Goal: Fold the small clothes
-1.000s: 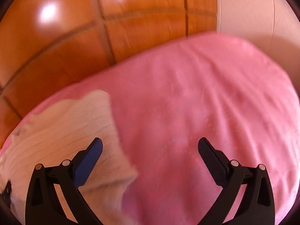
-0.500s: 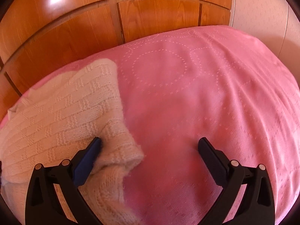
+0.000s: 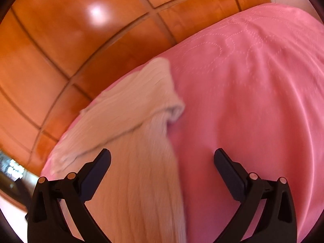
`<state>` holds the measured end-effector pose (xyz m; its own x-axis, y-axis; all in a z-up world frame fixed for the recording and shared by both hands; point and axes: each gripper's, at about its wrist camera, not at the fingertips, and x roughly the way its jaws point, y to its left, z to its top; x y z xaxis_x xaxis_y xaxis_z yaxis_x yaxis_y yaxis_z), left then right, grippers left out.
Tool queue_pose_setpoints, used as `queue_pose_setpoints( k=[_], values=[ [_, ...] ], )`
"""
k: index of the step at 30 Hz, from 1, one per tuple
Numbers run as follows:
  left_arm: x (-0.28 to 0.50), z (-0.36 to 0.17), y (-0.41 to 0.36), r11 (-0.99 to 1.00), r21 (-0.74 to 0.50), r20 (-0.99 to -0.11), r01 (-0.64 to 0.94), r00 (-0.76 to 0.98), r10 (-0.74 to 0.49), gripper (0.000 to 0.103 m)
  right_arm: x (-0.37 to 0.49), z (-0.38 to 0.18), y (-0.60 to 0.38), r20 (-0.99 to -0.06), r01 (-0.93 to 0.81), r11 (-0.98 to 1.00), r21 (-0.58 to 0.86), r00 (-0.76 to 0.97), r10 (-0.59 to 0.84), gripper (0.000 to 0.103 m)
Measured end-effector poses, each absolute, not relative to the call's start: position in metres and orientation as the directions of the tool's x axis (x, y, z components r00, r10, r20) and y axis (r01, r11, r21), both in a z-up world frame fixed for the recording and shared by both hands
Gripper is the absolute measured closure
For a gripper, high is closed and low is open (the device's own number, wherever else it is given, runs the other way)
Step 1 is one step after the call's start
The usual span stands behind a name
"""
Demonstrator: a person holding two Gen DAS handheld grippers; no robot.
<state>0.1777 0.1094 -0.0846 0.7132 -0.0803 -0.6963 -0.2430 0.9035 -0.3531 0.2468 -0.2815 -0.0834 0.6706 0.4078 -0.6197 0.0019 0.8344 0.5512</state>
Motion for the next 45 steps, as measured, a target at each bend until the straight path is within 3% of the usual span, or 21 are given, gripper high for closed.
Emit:
queue_pose_setpoints(
  k=[6,11,17,21,24,27,32,35,37,38,40,45],
  values=[
    [0.14,-0.08,0.113,0.901,-0.391,-0.668,-0.188,0.732,-0.137,0.006,0.195,-0.085,-0.296,-0.552,-0.068,0.762,0.645,0.649,0.525,0.003],
    [0.118,-0.075,0.126,0.895,-0.422,-0.644,-0.143,0.743,-0.184,0.006,0.168,-0.088,-0.317,-0.395,-0.162,0.59,0.791,0.602,0.694,0.016],
    [0.083,-0.075,0.164,0.89,-0.416,-0.653,-0.189,0.743,-0.148,0.009,0.147,-0.097,-0.325,-0.387,-0.166,0.544,0.823,0.538,0.749,0.036],
    [0.062,-0.084,0.182,0.895,-0.395,-0.692,-0.206,0.708,-0.143,0.032,0.135,-0.101,-0.324,-0.404,-0.19,0.552,0.812,0.5,0.766,0.039],
    [0.047,-0.087,0.189,0.898,-0.409,-0.69,-0.163,0.699,-0.187,0.033,0.125,-0.109,-0.319,-0.4,-0.203,0.531,0.823,0.456,0.795,0.044],
    [0.035,-0.088,0.182,0.897,-0.432,-0.683,-0.093,0.683,-0.258,0.035,0.114,-0.116,-0.314,-0.399,-0.203,0.516,0.832,0.426,0.812,0.058],
    [0.018,-0.09,0.165,0.91,-0.415,-0.692,0.006,0.648,-0.32,0.053,0.103,-0.138,-0.301,-0.344,-0.177,0.427,0.887,0.363,0.866,0.076],
    [0.011,-0.095,0.166,0.897,-0.442,-0.688,0.019,0.634,-0.352,0.065,0.104,-0.142,-0.292,-0.331,-0.184,0.403,0.897,0.325,0.886,0.077],
    [0.011,-0.097,0.167,0.867,-0.497,-0.682,0.033,0.604,-0.413,0.089,0.105,-0.14,-0.288,-0.349,-0.196,0.422,0.885,0.319,0.881,0.084],
    [0.011,-0.101,0.165,0.849,-0.527,-0.683,0.037,0.577,-0.449,0.092,0.106,-0.139,-0.287,-0.363,-0.198,0.436,0.878,0.32,0.875,0.092],
    [0.01,-0.099,0.159,0.847,-0.531,-0.675,0.035,0.586,-0.448,0.094,0.107,-0.14,-0.287,-0.38,-0.195,0.454,0.869,0.325,0.866,0.095],
    [-0.001,-0.07,0.15,0.838,-0.538,-0.593,0.088,0.667,-0.451,0.096,0.104,-0.125,-0.297,-0.304,-0.245,0.403,0.882,0.357,0.883,0.096]
  ],
)
